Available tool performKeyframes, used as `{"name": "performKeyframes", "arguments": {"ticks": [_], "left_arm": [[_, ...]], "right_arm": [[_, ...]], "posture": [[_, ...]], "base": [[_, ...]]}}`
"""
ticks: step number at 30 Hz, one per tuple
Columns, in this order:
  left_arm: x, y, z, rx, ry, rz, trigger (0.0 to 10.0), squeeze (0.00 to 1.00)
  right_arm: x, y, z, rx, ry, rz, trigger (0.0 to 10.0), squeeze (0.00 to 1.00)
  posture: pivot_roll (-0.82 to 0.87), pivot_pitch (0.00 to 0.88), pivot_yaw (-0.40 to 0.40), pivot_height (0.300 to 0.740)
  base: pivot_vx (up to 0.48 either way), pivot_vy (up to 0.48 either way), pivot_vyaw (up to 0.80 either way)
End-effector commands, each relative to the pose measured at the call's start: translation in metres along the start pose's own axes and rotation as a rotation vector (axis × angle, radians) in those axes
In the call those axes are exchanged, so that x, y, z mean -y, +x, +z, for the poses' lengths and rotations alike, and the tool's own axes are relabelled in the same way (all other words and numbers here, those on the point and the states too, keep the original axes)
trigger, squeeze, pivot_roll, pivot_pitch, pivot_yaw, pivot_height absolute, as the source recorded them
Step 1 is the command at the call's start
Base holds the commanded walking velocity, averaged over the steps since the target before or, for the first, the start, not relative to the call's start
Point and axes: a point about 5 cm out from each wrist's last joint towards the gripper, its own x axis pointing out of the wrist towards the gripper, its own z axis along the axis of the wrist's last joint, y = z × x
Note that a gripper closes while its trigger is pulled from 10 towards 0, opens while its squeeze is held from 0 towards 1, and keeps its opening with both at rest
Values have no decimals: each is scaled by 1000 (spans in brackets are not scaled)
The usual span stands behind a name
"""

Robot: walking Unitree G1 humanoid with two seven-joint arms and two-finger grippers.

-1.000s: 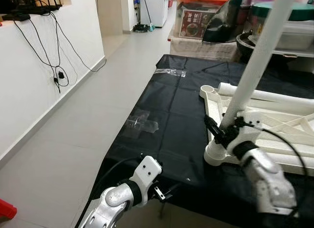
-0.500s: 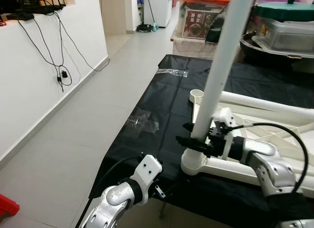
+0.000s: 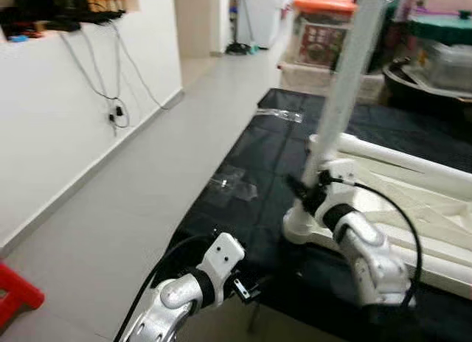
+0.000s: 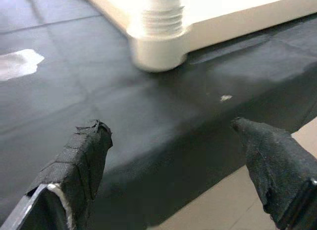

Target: Building children table

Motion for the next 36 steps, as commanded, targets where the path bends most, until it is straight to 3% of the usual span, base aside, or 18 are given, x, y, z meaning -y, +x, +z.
{"name": "performKeyframes", "arguments": {"ticks": [1, 4, 5, 9, 10, 13, 14, 17, 18, 20, 22, 26, 30, 31, 33, 34, 35, 36], "left_arm": [[-1, 0, -4, -17, -3, -2, 10000, 0], [-1, 1, -4, -17, -2, -1, 10000, 0], [-2, 1, -3, -15, -1, 2, 10000, 0], [-2, 3, -3, -13, 1, 5, 10000, 0], [-2, 3, -3, -13, 2, 7, 10000, 0], [-2, 3, -3, -13, 3, 8, 10000, 0], [-2, 3, -3, -12, 3, 10, 10000, 0], [-3, 3, -3, -11, 3, 12, 10000, 0], [-3, 4, -3, -11, 3, 12, 10000, 0], [-4, 4, -3, -11, 2, 12, 10000, 0], [-4, 5, -3, -13, 3, 9, 10000, 0], [-5, 7, -4, -15, 6, 4, 10000, 0], [-5, 8, -5, -15, 7, 3, 10000, 0], [-5, 8, -5, -16, 9, 3, 10000, 0], [-5, 8, -5, -16, 9, 3, 10000, 0], [-5, 9, -5, -16, 12, 4, 10000, 0], [-5, 9, -5, -16, 12, 4, 10000, 0], [-5, 9, -6, -16, 15, 4, 10000, 0]], "right_arm": [[38, -13, -12, -65, -11, -308, 0, 0], [34, -20, -13, -63, 35, -383, 0, 0], [25, -25, -13, -58, 70, -442, 0, 0], [4, -28, -18, -75, 132, -450, 0, 0], [-9, -24, -19, -51, 147, -349, 10000, 678], [-17, -22, -20, -37, 154, -285, 10000, 678], [-20, -20, -20, -20, 154, -243, 10000, 1000], [-19, -19, -18, 17, 131, -215, 10000, 1000], [-18, -16, -16, 33, 149, -154, 10000, 0], [-12, -11, -13, 66, 126, -75, 10000, 0], [1, 0, -8, 63, 124, 172, 10000, 0], [9, 3, 2, 11, 118, 527, 10000, 0], [10, 3, 4, -22, 91, 666, 10000, 0], [9, 4, 5, -52, 57, 781, 10000, 0], [9, 4, 5, -52, 57, 781, 10000, 0], [6, 4, 6, -84, 31, 911, 10000, 0], [6, 4, 6, -84, 31, 911, 10000, 0], [3, 3, 7, -104, 11, 1020, 10000, 0]], "posture": [[117, 0, -41, 740], [118, 0, -37, 740], [117, 0, -38, 740], [119, 0, -40, 740], [122, 0, -40, 740], [122, 0, -40, 740], [121, 0, -43, 740], [119, 0, -45, 740], [119, 0, -45, 740], [117, 0, -41, 740], [117, 0, -39, 740], [120, 0, -40, 740], [125, 0, -47, 740], [133, 0, -49, 740], [133, 0, -49, 740], [136, 0, -51, 740], [136, 0, -51, 740], [136, 0, -51, 740]], "base": [[0, 0, 0], [0, 0, 0], [0, 0, 0], [0, 0, 0], [0, 0, 0], [0, 0, 0], [0, 0, 0], [0, 0, 0], [0, 0, 0], [0, 0, 0], [0, 0, 0], [0, 0, 0], [0, 0, 0], [0, 0, 0], [0, 0, 0], [0, 0, 0], [0, 0, 0], [0, 0, 0]]}}
